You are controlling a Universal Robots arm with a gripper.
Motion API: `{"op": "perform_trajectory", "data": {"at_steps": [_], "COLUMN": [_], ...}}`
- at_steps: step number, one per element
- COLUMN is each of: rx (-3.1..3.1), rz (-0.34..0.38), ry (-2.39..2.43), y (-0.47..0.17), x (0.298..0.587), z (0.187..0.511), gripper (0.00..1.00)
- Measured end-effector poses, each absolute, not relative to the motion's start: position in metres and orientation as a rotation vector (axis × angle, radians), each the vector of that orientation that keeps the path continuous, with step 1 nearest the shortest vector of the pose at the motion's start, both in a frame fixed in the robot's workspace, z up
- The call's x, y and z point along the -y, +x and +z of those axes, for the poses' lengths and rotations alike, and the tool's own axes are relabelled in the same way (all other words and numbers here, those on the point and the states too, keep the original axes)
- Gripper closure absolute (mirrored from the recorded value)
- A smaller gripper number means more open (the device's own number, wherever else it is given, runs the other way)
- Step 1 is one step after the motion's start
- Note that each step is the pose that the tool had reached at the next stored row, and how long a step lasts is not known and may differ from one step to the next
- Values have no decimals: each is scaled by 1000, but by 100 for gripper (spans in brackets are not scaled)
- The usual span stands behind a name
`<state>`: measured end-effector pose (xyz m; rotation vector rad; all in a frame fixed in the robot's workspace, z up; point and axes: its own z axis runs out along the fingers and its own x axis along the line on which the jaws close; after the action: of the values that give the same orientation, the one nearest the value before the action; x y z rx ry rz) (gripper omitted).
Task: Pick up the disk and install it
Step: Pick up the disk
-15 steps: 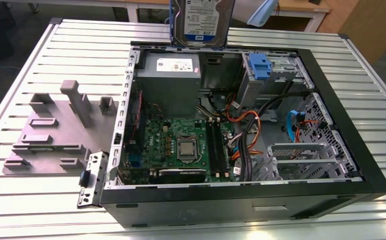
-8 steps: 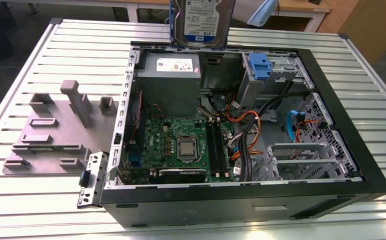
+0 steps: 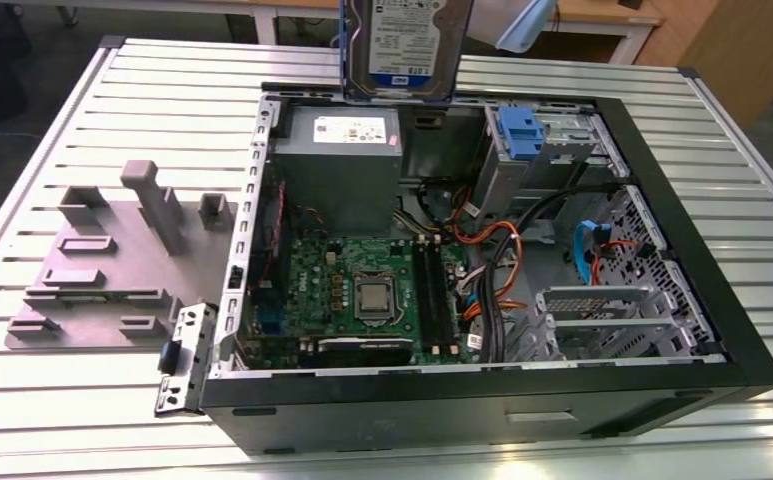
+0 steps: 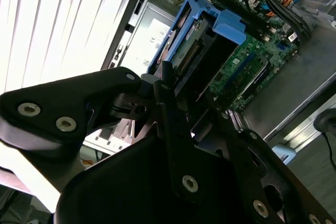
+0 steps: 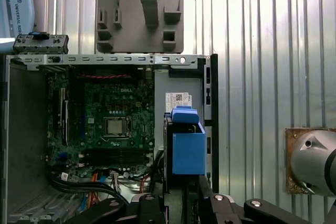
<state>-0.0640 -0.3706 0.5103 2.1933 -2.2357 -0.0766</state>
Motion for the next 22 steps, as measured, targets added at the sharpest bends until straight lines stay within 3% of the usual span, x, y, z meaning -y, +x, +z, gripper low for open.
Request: {"op": "perform_trajectory", "data": {"at_steps": [22], "rx": [2236], "rz": [-77], "ry": [2193], "y": [-64], "x": [379], "z": [510], "gripper": [65]}}
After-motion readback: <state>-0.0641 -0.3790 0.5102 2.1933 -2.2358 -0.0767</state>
